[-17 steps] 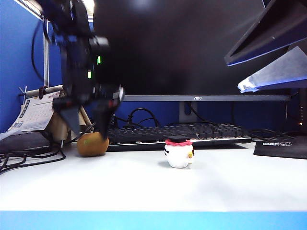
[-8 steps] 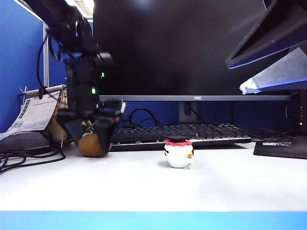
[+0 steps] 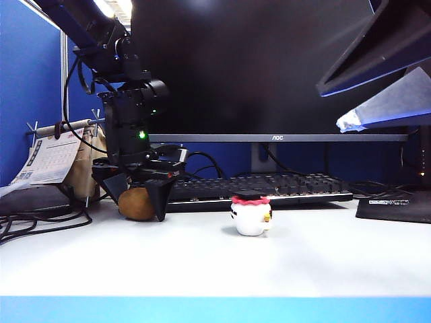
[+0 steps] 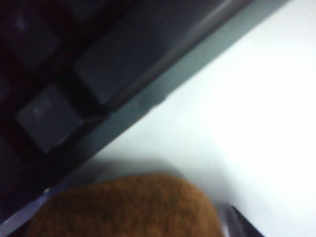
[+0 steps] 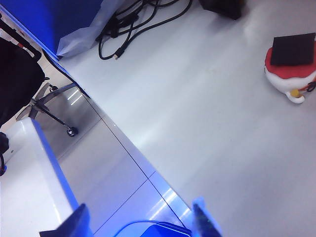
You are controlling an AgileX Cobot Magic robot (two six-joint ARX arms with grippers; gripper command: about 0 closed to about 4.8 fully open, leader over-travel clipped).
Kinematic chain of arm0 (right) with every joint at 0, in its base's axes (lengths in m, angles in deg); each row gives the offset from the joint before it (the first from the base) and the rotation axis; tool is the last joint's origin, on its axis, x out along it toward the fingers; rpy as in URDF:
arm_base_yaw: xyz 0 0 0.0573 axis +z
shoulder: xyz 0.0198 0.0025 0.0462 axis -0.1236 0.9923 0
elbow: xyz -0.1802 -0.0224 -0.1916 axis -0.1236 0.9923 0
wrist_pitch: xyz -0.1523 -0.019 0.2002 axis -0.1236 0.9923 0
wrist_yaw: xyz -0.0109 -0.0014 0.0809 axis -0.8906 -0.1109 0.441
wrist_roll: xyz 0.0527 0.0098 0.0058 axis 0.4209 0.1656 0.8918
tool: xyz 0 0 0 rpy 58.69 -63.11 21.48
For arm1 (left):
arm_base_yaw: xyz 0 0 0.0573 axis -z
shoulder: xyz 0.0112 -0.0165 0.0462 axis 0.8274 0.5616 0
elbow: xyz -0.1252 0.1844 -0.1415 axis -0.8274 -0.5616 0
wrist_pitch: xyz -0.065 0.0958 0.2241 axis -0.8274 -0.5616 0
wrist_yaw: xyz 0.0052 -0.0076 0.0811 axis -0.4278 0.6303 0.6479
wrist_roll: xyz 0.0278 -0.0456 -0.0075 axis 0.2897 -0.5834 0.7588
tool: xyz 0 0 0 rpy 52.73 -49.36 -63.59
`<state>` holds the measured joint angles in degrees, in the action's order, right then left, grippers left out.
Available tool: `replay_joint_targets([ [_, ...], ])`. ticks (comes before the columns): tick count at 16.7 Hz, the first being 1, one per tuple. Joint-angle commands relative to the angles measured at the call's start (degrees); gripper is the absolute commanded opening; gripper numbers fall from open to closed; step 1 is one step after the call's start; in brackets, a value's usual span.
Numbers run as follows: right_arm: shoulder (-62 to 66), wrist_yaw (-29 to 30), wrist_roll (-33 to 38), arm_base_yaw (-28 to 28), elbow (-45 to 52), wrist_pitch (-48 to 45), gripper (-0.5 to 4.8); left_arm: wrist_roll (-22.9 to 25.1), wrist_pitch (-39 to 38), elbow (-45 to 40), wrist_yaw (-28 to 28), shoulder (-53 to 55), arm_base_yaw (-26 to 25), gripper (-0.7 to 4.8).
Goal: Place the kiwi on top of the doll with a flat head.
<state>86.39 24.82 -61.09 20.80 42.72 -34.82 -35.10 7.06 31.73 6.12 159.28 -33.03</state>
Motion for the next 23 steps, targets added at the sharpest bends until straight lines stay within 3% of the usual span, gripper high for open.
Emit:
replay_joint_targets([
  [1, -0.13, 0.13, 0.02, 0.11, -0.28, -0.46, 2.66, -1.29, -0.22, -0.22, 0.42, 0.61, 0.37, 4.79],
  [3, -0.13, 0.15, 0.02, 0.11, -0.28, -0.46, 2.66, -1.25, -1.29, -0.22, 0.42, 0.61, 0.37, 4.23],
  [6, -0.13, 0.17, 0.02, 0.11, -0.28, -0.28, 2.65, -1.27, -3.69, -0.22, 0.37, 0.59, 0.37, 2.23],
  [7, -0.13, 0.17, 0.02, 0.11, -0.28, -0.26, 2.66, -1.27, -4.63, -0.22, 0.35, 0.59, 0.39, 1.84],
  [12, -0.13, 0.17, 0.02, 0.11, -0.28, -0.31, 2.66, -2.56, -9.9, -0.22, 1.25, -0.5, 1.31, 0.59],
  [15, -0.13, 0.15, 0.02, 0.11, -0.26, -0.28, 2.66, -1.86, -11.08, -0.22, 1.46, -3.04, 4.28, -0.06],
  [20, -0.13, 0.37, -0.24, 0.11, -0.26, 4.2, 2.66, 0.26, -12.15, 0.52, 0.2, -9.84, 10.16, -0.06],
  [23, -0.13, 0.11, -0.26, 0.11, 0.2, 4.72, 2.66, 0.28, -17.99, 10.21, -2.14, -10.58, 14.71, -0.06],
])
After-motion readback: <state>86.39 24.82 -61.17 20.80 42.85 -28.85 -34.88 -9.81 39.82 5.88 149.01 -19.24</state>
